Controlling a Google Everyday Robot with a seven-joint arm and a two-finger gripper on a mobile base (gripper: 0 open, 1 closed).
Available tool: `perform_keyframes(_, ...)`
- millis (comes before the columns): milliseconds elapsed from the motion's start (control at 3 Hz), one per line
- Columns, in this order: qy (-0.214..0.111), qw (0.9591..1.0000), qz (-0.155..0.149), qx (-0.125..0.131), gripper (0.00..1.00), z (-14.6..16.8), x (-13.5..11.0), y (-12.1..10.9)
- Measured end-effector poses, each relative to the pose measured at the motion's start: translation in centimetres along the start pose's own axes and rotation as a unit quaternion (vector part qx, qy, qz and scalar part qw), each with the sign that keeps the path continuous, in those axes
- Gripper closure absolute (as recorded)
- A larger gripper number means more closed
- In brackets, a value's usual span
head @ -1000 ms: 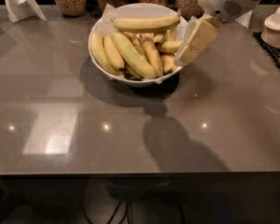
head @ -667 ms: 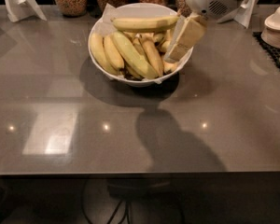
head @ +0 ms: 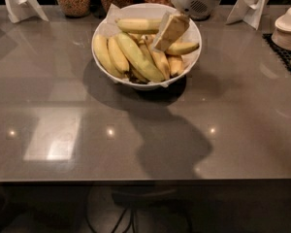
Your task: Pick banana from white bowl
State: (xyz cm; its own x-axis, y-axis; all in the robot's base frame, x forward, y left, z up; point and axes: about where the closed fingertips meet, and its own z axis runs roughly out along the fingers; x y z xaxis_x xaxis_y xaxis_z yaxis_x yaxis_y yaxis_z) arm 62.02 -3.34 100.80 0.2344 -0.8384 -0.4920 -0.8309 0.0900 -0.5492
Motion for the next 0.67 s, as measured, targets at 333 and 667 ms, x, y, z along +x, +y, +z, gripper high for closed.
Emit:
perform_keyframes(333, -0.005, 1.0000, -0.005, -0.001, 0.39, 1.9, -0.2, -0.8)
perform_keyframes(667, -0.005, 1.0000, -0.005, -0.003, 0.43, 3.2, -0.2, -1.3)
